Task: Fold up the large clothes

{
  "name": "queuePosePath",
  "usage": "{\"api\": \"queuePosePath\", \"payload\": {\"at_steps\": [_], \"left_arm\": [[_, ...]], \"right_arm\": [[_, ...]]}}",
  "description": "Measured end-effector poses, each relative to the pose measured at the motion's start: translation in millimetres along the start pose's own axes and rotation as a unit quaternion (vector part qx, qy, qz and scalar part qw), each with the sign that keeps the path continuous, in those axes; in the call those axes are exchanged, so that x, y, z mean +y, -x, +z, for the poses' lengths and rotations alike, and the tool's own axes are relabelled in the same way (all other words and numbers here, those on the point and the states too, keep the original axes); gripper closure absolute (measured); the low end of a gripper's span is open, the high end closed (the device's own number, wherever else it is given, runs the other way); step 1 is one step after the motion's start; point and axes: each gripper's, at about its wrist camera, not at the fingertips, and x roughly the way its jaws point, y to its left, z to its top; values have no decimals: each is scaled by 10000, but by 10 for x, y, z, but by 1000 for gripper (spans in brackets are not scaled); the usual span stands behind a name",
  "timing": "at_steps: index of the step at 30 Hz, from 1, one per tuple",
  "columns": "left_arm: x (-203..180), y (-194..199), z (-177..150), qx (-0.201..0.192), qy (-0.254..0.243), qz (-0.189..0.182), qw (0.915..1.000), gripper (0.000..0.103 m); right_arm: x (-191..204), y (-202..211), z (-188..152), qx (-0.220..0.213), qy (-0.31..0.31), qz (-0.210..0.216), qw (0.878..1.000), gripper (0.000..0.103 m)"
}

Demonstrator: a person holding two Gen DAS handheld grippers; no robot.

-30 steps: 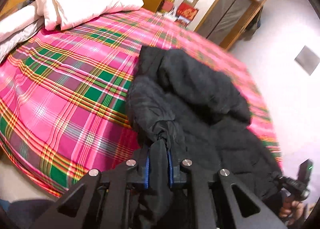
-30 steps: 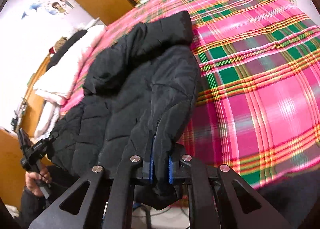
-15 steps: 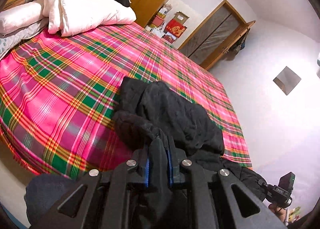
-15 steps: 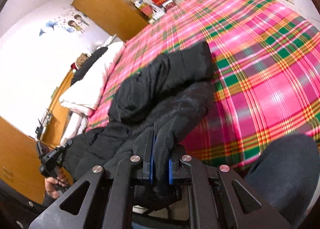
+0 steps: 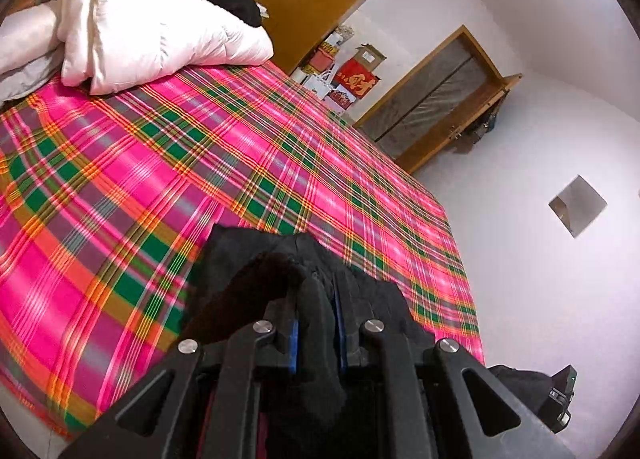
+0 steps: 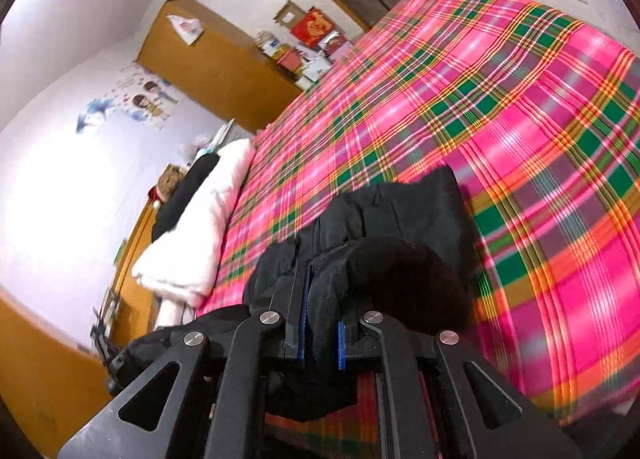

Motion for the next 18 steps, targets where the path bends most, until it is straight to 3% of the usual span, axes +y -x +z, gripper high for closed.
{"api": "queuePosePath", "payload": {"at_steps": [8,13,18], "left_arm": [[246,-1152,399,226,441,379,9981,88],[544,-1787,336,409,798,524,9946,78],[631,-2031,300,483,849,483,9940,71]], "right_arm": [[-369,-1089,680,485,-636,-439,9958,90],[-730,-1672,770,848,-1039,-756,9881,86],[-927,-1856,746,902,-1291,-619,9856,80]]}}
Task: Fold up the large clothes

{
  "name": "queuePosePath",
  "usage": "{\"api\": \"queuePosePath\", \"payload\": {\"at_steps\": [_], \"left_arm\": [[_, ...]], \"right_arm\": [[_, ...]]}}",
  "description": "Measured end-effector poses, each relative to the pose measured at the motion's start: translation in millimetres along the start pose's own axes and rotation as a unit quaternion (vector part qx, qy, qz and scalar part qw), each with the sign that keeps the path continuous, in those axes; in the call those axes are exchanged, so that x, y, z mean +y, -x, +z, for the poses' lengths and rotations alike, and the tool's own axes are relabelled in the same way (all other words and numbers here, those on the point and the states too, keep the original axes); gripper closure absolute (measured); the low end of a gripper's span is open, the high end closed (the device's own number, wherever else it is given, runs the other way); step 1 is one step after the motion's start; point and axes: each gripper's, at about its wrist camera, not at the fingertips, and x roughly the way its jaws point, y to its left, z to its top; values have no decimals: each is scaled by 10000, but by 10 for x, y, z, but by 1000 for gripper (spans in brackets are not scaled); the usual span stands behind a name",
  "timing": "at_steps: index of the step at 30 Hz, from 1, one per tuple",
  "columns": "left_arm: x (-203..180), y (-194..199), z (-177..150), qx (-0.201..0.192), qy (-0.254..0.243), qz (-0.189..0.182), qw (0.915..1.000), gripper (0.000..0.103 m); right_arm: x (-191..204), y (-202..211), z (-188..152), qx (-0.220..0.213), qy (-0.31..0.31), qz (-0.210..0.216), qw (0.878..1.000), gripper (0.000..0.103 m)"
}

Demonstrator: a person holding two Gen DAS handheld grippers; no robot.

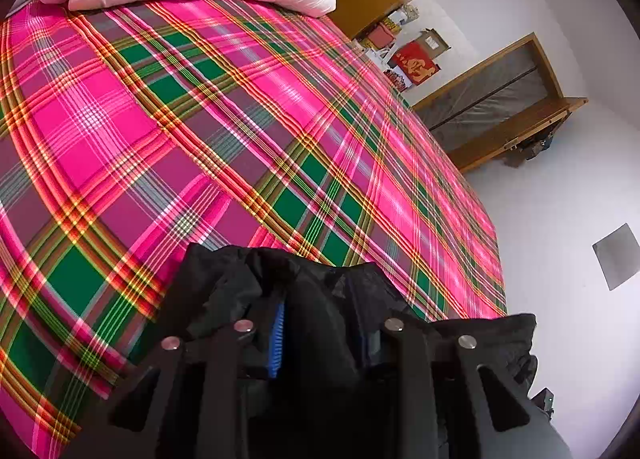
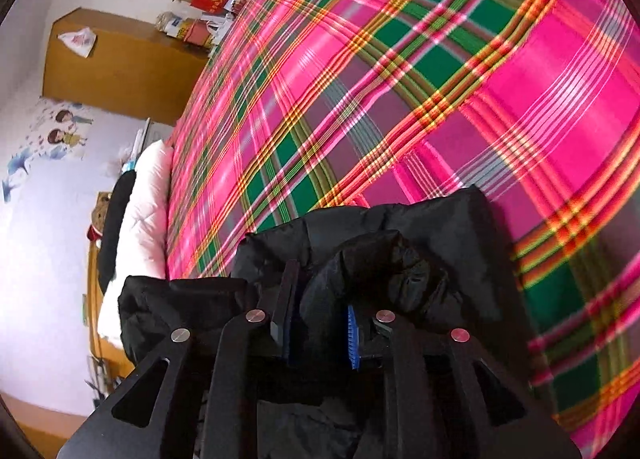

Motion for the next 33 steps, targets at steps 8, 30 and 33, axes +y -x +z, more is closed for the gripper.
{"api": "queuePosePath", "payload": {"at_steps": [8,30,33], "left_arm": [[-120,362,105,-416,-229,-382,9981,45],[-1178,-133,-679,231,-3740,592,9253,35],[-1049,-280,-571,55,-3630,1251,9233,35]], "right_arm": [[205,488,-8,-451,127,694,9965,28],[790,-215,-927,-922,3551,-1912,9104,27],[644,-266,-811,-930,3404,-1845,9173,26]]}}
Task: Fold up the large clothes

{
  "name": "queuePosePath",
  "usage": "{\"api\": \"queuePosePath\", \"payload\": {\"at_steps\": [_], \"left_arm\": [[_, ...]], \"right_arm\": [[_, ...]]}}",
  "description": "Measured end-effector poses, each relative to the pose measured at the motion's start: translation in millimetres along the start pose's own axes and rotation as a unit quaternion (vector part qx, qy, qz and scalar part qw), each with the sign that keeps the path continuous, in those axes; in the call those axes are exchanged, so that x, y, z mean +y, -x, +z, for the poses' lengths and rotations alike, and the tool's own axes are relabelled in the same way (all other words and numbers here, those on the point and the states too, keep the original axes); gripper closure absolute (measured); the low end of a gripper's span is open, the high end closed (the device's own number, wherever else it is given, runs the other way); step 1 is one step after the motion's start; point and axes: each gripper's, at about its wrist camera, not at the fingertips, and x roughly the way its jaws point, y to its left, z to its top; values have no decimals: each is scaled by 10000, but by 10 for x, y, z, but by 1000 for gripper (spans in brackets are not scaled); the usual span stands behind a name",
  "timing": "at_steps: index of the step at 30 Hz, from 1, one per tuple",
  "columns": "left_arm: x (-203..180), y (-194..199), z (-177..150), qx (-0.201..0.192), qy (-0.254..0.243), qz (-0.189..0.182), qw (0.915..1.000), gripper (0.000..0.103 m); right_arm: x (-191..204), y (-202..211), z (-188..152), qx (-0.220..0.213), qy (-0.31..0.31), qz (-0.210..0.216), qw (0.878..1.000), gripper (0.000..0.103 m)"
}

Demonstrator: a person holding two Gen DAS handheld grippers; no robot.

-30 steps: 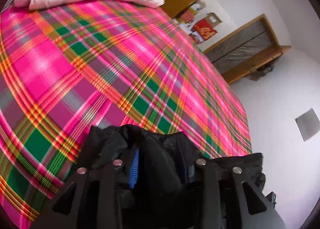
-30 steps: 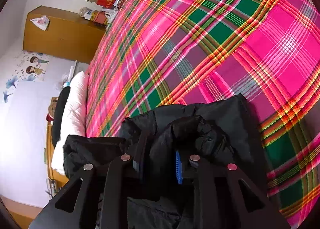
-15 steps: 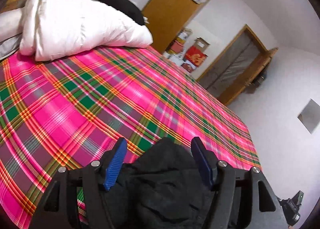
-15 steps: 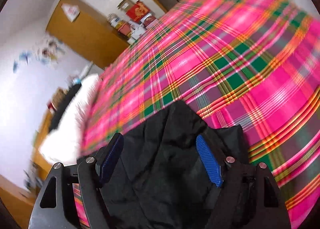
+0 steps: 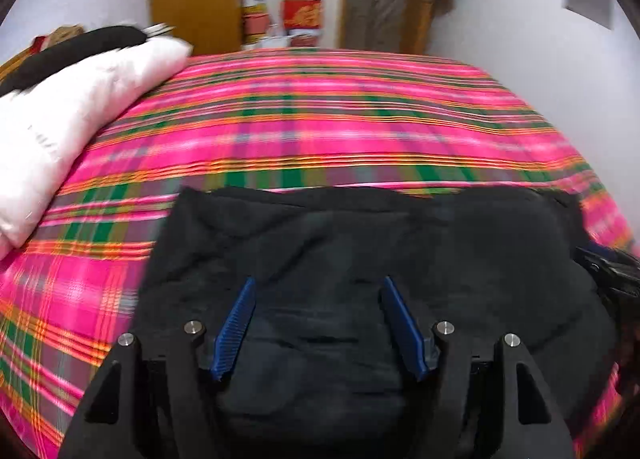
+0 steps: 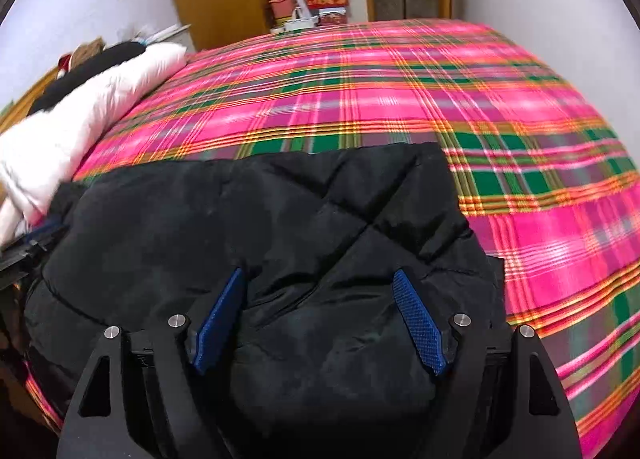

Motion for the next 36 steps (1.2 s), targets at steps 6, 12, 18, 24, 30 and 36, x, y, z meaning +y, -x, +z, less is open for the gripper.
{"api": "queuePosePath", "payload": {"at_steps": [6,12,18,24,30,36], "left_arm": [[472,-170,-108,-57,1117,222,9935,35],[409,-355,-228,-167,1106,434,9928,34],[434,-418,-262,-204,1191,387,9919,34],[453,-443,-259,-212,1218,372,9916,34],[464,-464,-252,-200,1296,324,9908,33],[423,-288,-49,11,1394,397,9894,37]], "right_arm": [[-71,-126,-52,-142,-136,-50,9998,26],[-55,-236,-80,-187,-161,-178,9995,26],[-66,-302,-86,-164,-182,-202,9995,26],[-72,-331,-104,-160,-196,-221,9994,26],[-59,-323,-103,-132,-212,-237,9994,26],[-48,-69,93,183,-321,-254,9990,27]]}}
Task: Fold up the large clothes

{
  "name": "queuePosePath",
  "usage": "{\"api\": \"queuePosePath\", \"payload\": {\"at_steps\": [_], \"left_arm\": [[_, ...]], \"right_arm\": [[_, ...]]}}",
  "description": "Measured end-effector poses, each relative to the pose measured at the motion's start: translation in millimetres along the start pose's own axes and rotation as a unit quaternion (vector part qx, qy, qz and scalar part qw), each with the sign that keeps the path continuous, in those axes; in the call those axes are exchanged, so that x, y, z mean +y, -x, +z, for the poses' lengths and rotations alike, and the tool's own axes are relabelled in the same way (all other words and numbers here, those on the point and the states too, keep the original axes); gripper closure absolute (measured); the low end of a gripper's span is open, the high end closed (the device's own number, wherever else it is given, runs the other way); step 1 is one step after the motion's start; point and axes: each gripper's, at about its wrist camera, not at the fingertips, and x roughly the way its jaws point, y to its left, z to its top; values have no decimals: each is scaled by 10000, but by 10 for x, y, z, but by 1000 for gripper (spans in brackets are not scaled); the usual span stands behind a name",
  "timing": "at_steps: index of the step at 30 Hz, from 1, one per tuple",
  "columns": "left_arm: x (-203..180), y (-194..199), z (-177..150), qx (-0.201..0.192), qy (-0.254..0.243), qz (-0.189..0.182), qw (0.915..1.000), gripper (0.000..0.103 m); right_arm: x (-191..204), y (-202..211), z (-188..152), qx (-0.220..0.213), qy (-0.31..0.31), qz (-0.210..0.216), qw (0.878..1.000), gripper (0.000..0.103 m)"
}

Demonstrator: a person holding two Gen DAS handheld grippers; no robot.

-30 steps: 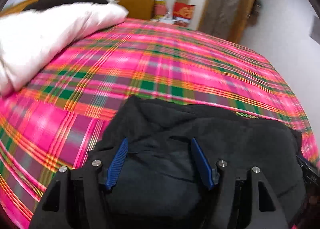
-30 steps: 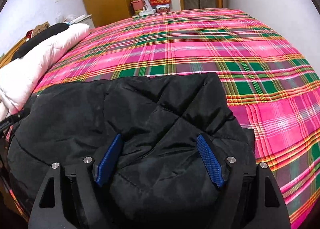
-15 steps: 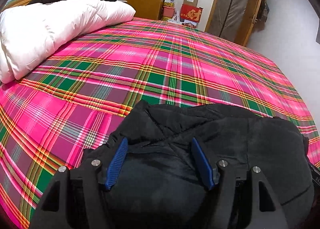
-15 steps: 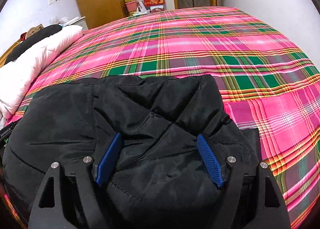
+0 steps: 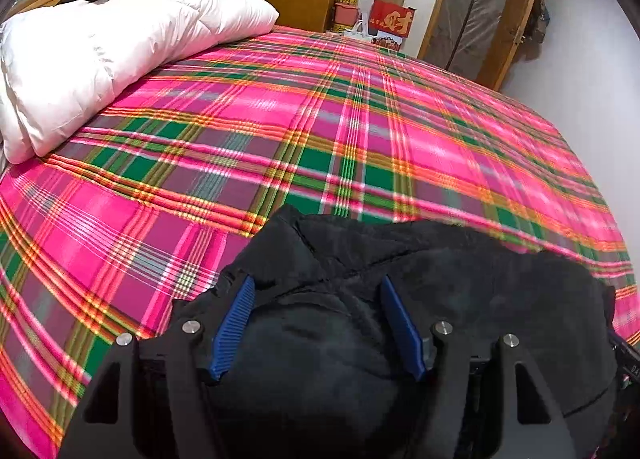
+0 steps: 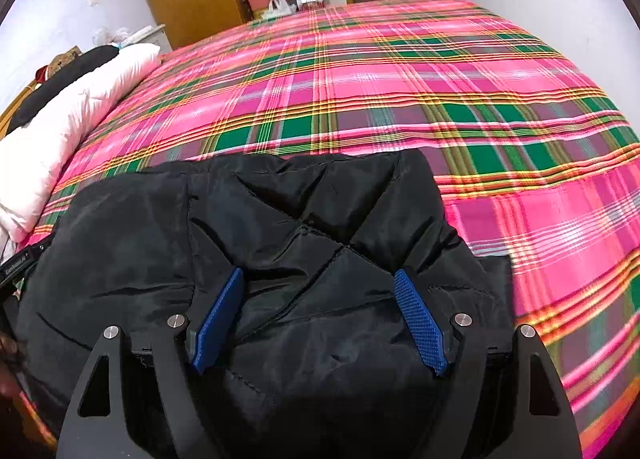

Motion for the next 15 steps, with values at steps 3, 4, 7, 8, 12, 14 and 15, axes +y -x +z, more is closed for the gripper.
{"api": "queuePosePath", "payload": {"at_steps": [3,4,7,8,12,14,15], "left_arm": [[-139,287,107,-298,-90,-447,9985,37],[-227,398,122,-452,-232,-585,9970,37],[-492,520,83,-624,-765,-919,9909,36],[-559,465,55,-509,-913,-974,9897,36],[-546,87,-35,203,-954,-795,9921,36],[-498,35,-32,216,-976,-646,9929,36],[-481,16,-28,195,-1013,-588,9929,36]], "right_arm": [[149,359,72,-432,41,87,9990,28],[242,460,88,-576,125,131,9982,28],[641,506,127,-595,512,447,9959,30],[772,401,137,-450,643,504,9956,36],[976,-156,189,73,735,416,9964,50],[942,-343,237,251,615,440,9968,50],[908,-422,248,311,544,491,9968,50]]}}
